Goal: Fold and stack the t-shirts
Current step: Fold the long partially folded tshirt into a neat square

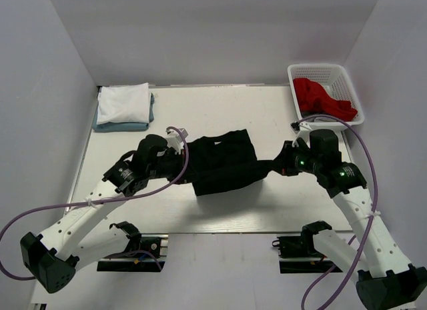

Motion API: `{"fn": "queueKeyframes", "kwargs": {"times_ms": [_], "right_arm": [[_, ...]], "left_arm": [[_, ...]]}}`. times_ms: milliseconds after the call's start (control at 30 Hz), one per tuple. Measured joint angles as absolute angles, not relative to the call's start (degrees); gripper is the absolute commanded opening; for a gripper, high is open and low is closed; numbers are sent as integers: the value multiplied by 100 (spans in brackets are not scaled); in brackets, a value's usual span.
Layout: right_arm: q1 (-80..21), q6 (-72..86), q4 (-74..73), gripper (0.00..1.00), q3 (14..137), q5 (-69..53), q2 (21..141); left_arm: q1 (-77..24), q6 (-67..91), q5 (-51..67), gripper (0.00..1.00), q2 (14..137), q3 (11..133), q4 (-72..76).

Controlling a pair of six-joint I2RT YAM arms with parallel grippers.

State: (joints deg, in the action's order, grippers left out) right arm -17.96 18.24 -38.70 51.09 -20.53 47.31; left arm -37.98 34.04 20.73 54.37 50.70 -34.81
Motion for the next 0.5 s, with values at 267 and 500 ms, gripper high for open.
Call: {"fn": "queueKeyframes", "kwargs": {"times_ms": [267,500], "right_arm": [[-1785,2047,-3234,0,5293,-1942,5544],[-1769,2178,-2672,0,5577,-1890,6355]], "left_arm": [[-3776,3605,1092,0,5870,5529,-3745],[-3734,3695,248,0,6375,5911,-3778]]}}
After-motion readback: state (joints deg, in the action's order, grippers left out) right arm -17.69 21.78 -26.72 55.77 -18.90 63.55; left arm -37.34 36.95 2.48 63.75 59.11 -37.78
